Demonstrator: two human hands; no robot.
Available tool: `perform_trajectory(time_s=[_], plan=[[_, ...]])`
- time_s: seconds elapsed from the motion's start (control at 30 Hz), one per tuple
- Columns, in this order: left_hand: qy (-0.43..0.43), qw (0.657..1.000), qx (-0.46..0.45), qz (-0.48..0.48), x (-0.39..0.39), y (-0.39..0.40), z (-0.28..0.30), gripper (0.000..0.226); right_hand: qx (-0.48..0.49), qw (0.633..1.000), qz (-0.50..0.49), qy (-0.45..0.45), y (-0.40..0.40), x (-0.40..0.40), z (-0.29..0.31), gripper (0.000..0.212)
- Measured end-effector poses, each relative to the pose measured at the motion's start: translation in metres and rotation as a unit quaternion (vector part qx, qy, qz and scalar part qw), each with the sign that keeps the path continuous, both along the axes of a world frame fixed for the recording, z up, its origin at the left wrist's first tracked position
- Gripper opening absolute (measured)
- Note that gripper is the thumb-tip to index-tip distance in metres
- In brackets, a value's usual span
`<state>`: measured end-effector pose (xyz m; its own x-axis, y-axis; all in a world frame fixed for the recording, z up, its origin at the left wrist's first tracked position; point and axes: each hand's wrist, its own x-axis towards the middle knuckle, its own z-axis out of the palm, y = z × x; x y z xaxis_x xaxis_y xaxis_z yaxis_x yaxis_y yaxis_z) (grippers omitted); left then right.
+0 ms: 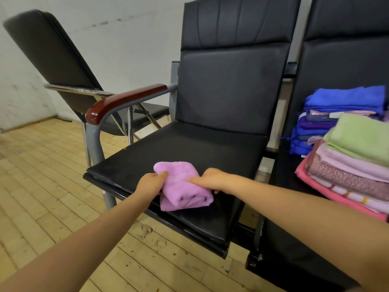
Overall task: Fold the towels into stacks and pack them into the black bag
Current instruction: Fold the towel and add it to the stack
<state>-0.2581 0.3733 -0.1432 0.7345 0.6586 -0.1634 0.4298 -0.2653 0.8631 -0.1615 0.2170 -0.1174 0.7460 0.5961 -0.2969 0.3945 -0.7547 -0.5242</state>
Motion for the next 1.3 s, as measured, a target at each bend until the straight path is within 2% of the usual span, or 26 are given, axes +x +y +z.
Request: perform_trajectory(time_s=[0.07, 0.13, 0.2, 0.3, 0.37, 0.4, 0.5, 0.57, 0.67, 0.8, 0.93, 1.0, 1.1, 1.17, 1.2, 1.23, 1.27, 1.3], plan=[[0.009, 1.000, 0.026, -0.004, 0.002, 0.001, -0.001, 0.029, -0.004, 0.998, -0.024, 0.050, -0.003, -0.011, 0.000, 0.059], [-0.004, 0.999, 0.042, 0.006, 0.005, 0.000, -0.002, 0.029, 0.082, 0.983, -0.040, 0.157, -0.003, -0.017, -0.001, 0.066], [-0.032, 0.999, 0.037, 0.009, 0.008, -0.004, 0.000, 0.028, 0.202, 0.940, -0.084, 0.260, -0.001, -0.023, -0.003, 0.064], [-0.058, 0.998, 0.023, -0.006, 0.014, -0.018, 0.005, 0.028, 0.290, 0.867, -0.189, 0.358, 0.004, -0.026, -0.011, 0.057], [-0.066, 0.998, 0.005, -0.003, 0.018, -0.026, 0.010, 0.027, 0.347, 0.823, -0.229, 0.387, 0.007, -0.031, -0.014, 0.057], [-0.071, 0.997, 0.001, 0.000, 0.019, -0.028, 0.013, 0.026, 0.360, 0.813, -0.249, 0.383, 0.006, -0.033, -0.015, 0.058], [-0.096, 0.995, -0.002, -0.001, 0.023, -0.029, 0.023, 0.027, 0.378, 0.799, -0.256, 0.391, -0.001, -0.032, -0.012, 0.044], [-0.115, 0.993, 0.000, -0.010, 0.021, -0.026, 0.026, 0.029, 0.384, 0.785, -0.227, 0.429, -0.010, -0.034, -0.006, 0.059], [-0.129, 0.991, 0.025, -0.035, 0.017, -0.021, 0.022, 0.031, 0.379, 0.783, -0.165, 0.465, -0.018, -0.036, -0.002, 0.060], [-0.070, 0.990, 0.096, -0.074, 0.016, -0.013, 0.003, 0.035, 0.345, 0.788, -0.160, 0.484, -0.019, -0.038, -0.004, 0.054], [0.007, 0.972, 0.220, -0.081, 0.016, -0.003, -0.014, 0.039, 0.315, 0.824, -0.201, 0.425, -0.012, -0.039, -0.007, 0.049], [0.030, 0.970, 0.226, -0.085, 0.016, 0.001, -0.014, 0.038, 0.326, 0.836, -0.207, 0.389, -0.010, -0.041, -0.009, 0.045], [0.035, 0.976, 0.198, -0.085, 0.012, -0.002, -0.007, 0.043, 0.362, 0.831, -0.218, 0.362, -0.011, -0.043, -0.004, 0.038], [0.027, 0.987, 0.139, -0.073, 0.009, -0.009, 0.001, 0.047, 0.375, 0.827, -0.183, 0.377, -0.018, -0.041, 0.003, 0.021], [0.008, 0.995, 0.074, -0.068, 0.006, -0.016, 0.008, 0.050, 0.382, 0.825, -0.166, 0.383, -0.022, -0.040, 0.010, 0.014], [-0.023, 0.997, -0.031, -0.068, 0.003, -0.025, 0.015, 0.051, 0.396, 0.817, -0.157, 0.389, -0.028, -0.039, 0.017, 0.014], [-0.057, 0.982, -0.166, -0.075, 0.001, -0.037, 0.024, 0.050, 0.416, 0.806, -0.147, 0.396, -0.033, -0.037, 0.024, 0.019], [-0.087, 0.950, -0.286, -0.088, -0.004, -0.047, 0.032, 0.049, 0.429, 0.800, -0.139, 0.397, -0.039, -0.038, 0.033, 0.022]])
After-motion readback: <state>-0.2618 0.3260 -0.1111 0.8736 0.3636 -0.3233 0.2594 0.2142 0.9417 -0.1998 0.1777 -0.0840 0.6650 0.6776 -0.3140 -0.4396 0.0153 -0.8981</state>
